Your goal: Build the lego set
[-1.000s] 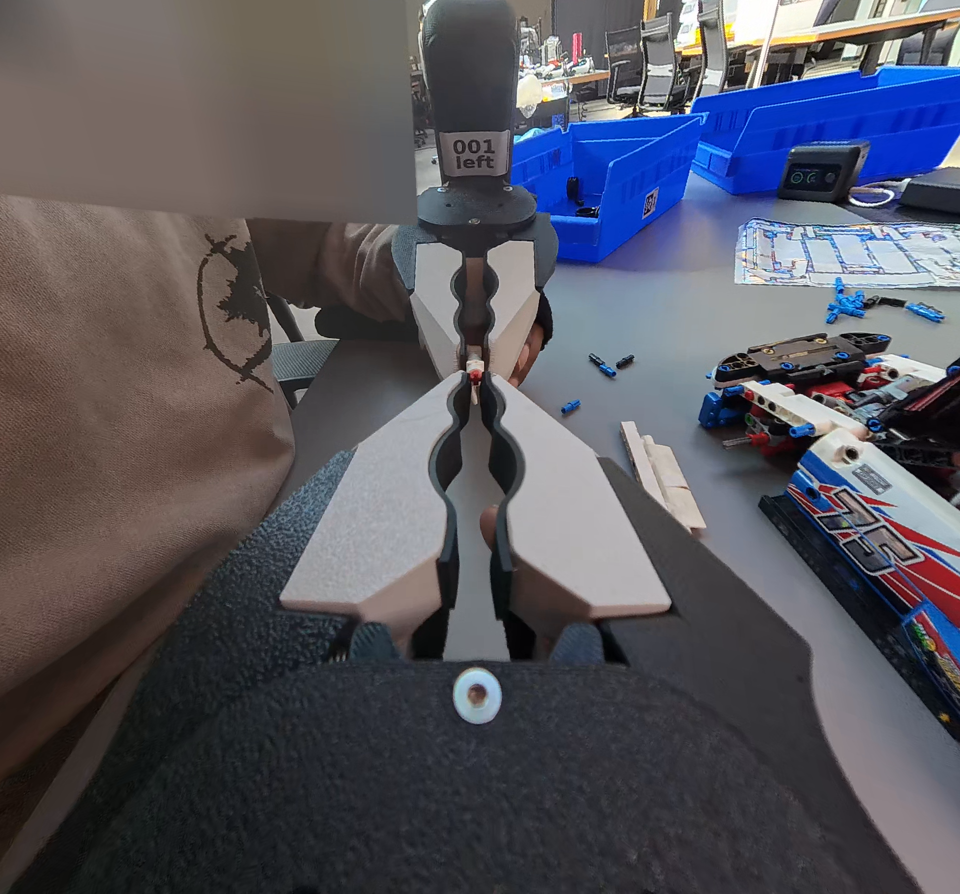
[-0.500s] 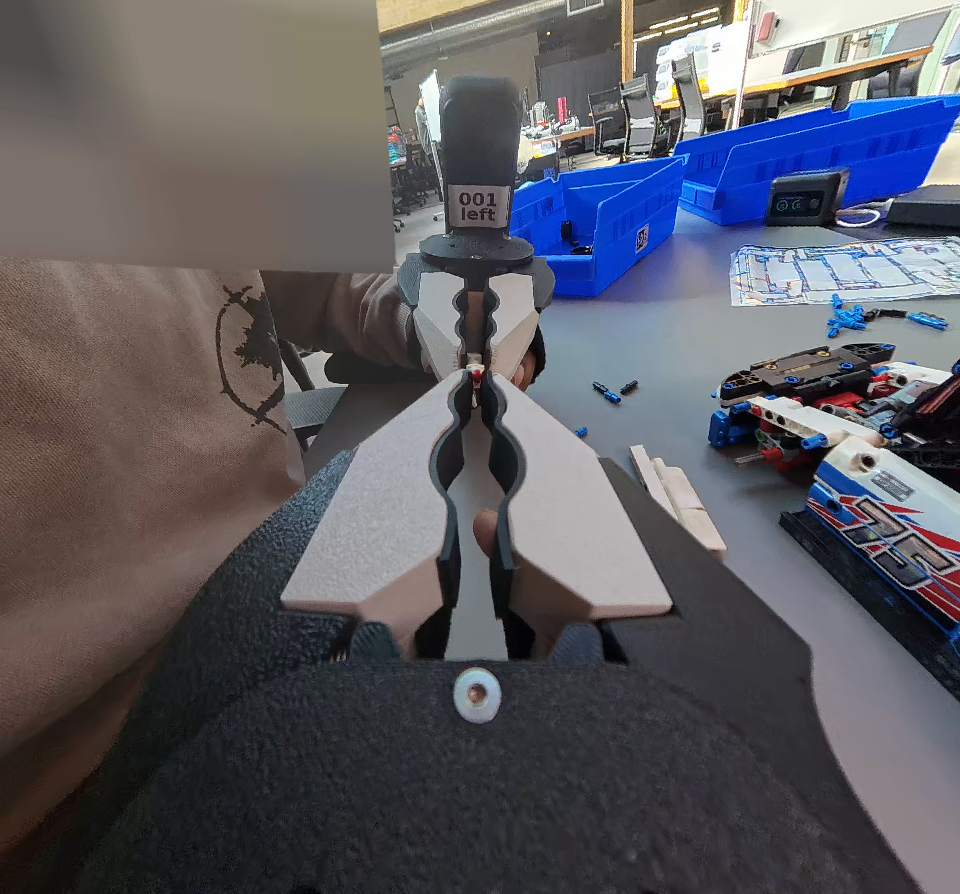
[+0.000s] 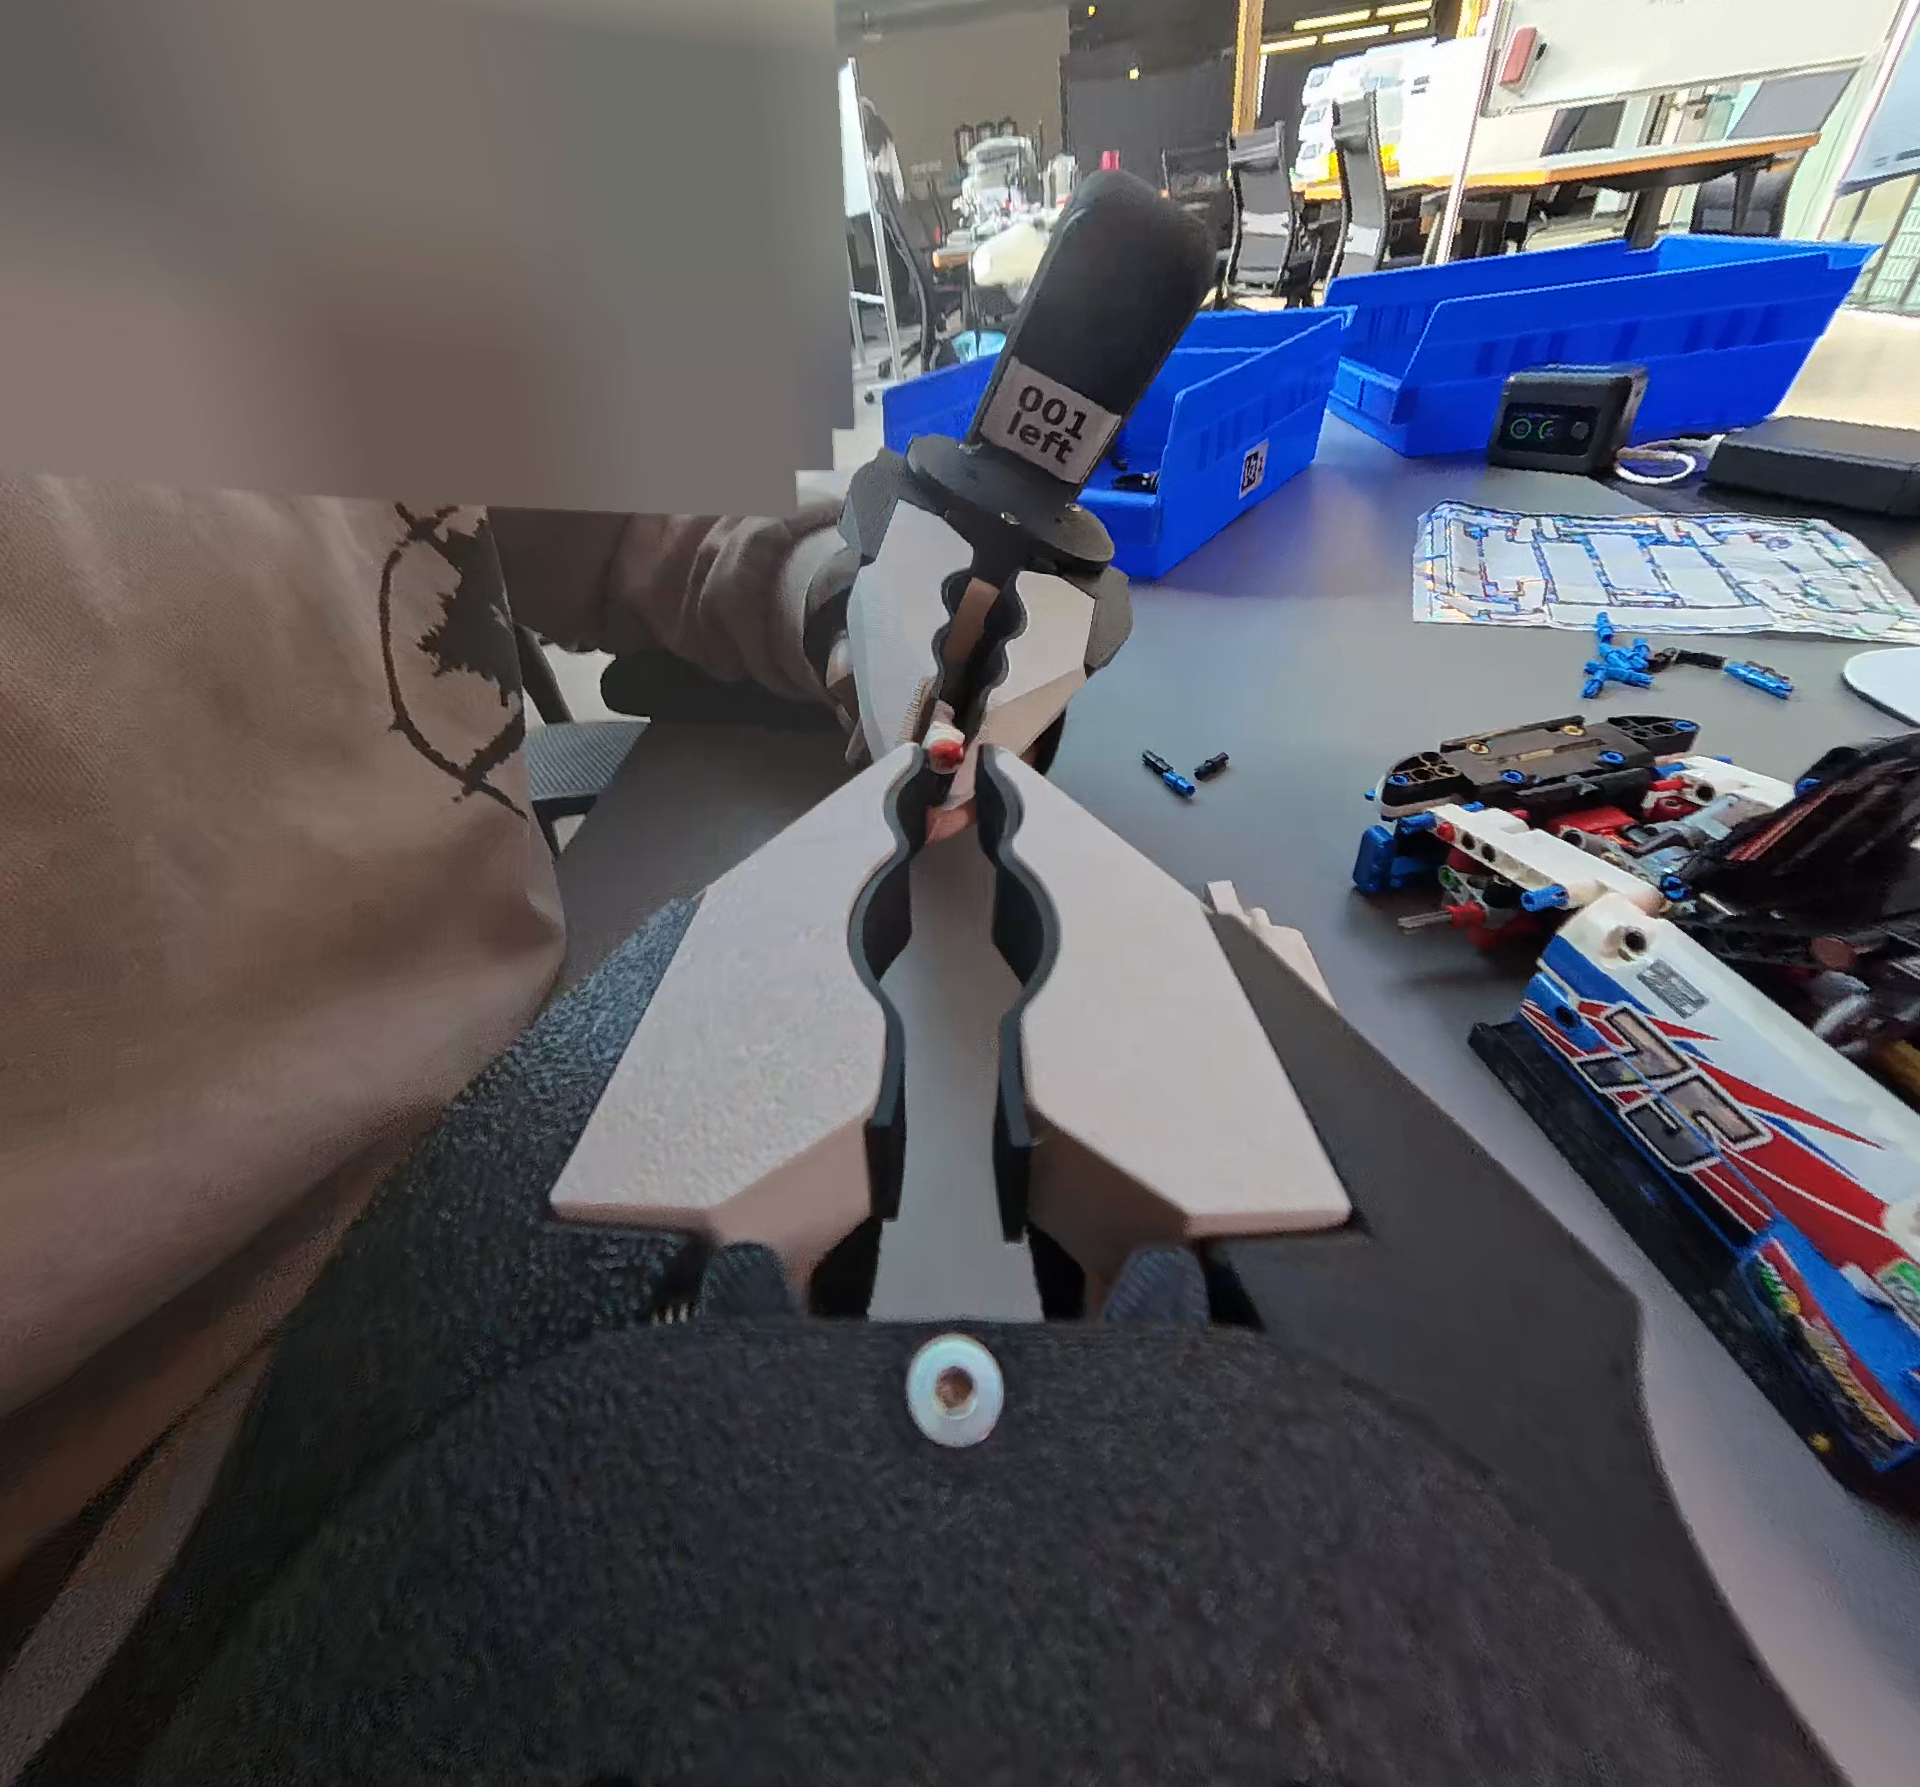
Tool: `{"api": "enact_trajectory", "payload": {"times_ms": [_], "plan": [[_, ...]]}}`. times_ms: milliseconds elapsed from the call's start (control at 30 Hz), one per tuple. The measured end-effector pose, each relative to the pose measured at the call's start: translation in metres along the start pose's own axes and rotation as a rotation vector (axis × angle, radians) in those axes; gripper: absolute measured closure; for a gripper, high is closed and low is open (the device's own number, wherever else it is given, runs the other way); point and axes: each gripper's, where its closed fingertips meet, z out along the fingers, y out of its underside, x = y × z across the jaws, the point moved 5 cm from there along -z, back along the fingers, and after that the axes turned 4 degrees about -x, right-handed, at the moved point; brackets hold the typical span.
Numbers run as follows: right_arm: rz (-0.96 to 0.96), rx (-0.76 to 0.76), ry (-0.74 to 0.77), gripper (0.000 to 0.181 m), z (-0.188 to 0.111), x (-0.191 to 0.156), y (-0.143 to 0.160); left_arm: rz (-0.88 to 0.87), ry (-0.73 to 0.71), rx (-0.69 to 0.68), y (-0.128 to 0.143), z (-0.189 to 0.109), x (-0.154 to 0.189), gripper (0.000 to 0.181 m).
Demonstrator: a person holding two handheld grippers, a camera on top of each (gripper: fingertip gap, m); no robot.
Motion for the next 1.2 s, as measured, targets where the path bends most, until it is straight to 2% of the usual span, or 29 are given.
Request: {"api": "enact_trajectory", "payload": {"times_ms": [133, 200, 433, 667, 967, 1200], "plan": [[-0.136, -0.089, 0.025, 0.161, -0.004, -0.005, 0.004, -0.094, 0.03, -0.06, 0.01, 0.003, -0.003, 0.176], [-0.192, -0.13, 0.033, 0.16, -0.004, -0.007, 0.007, -0.127, 0.047, -0.082, 0.013, 0.004, -0.004, 0.176], [-0.303, -0.212, 0.045, 0.178, 0.002, -0.013, 0.016, -0.225, 0.101, -0.111, 0.021, 0.008, -0.004, 0.176], [-0.276, -0.175, 0.032, 0.18, 0.005, -0.015, 0.016, -0.354, 0.178, -0.053, 0.022, 0.005, -0.005, 0.177], [-0.213, -0.103, -0.07, 0.18, 0.009, -0.026, 0.013, -0.407, 0.333, -0.051, 0.024, 0.006, 0.007, 0.177], [-0.203, -0.09, -0.064, 0.18, 0.009, -0.025, 0.013, -0.421, 0.347, -0.043, 0.023, 0.006, 0.006, 0.177]]}}
